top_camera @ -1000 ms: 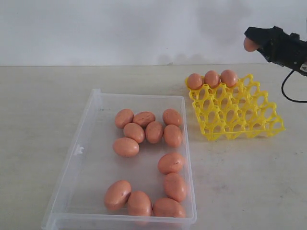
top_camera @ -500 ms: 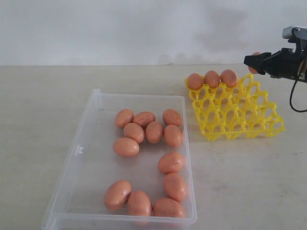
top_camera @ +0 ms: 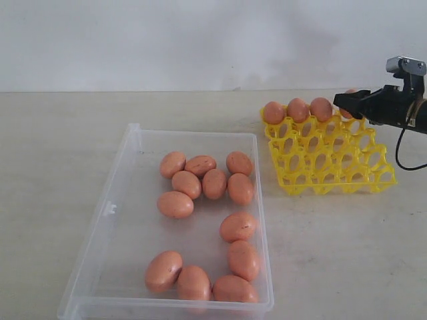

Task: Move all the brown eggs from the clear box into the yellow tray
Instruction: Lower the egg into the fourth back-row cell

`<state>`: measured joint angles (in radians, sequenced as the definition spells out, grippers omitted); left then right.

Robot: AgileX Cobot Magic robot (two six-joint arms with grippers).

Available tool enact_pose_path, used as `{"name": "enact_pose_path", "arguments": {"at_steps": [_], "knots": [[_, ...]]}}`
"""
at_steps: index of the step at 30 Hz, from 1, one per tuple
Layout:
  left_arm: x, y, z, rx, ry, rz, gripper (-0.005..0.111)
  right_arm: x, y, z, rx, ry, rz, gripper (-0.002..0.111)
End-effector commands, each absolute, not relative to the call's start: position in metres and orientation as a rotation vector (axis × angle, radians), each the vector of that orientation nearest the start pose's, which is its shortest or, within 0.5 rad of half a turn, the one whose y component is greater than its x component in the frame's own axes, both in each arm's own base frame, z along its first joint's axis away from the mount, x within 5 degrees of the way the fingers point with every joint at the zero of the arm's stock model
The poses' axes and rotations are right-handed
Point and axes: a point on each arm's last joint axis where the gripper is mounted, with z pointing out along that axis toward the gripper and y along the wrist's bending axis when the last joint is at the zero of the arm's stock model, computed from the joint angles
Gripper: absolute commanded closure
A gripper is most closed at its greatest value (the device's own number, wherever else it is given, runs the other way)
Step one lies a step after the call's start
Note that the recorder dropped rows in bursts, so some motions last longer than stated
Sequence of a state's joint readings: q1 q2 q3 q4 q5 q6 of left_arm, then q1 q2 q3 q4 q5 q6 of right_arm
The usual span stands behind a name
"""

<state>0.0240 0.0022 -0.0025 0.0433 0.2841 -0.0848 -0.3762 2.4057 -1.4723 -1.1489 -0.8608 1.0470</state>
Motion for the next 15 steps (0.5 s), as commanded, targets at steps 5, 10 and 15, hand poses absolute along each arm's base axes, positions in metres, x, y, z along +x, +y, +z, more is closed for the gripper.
{"name": "enact_pose_path", "arguments": {"at_steps": [5, 10, 15], "knots": [[0.0548, 0.0025, 0.1881, -0.070, 1.759, -0.002, 0.103, 0.4694, -0.1190, 0.0864, -0.066, 1.892, 0.527, 0.100], [0.0548, 0.0025, 0.1881, -0.070, 1.759, -0.002, 0.103, 0.4683, -0.1177, 0.0851, -0.099, 1.906, 0.525, 0.069], [0.0548, 0.0025, 0.1881, -0.070, 1.759, -0.002, 0.103, 0.4683, -0.1176, 0.0850, -0.101, 1.907, 0.525, 0.062]]}}
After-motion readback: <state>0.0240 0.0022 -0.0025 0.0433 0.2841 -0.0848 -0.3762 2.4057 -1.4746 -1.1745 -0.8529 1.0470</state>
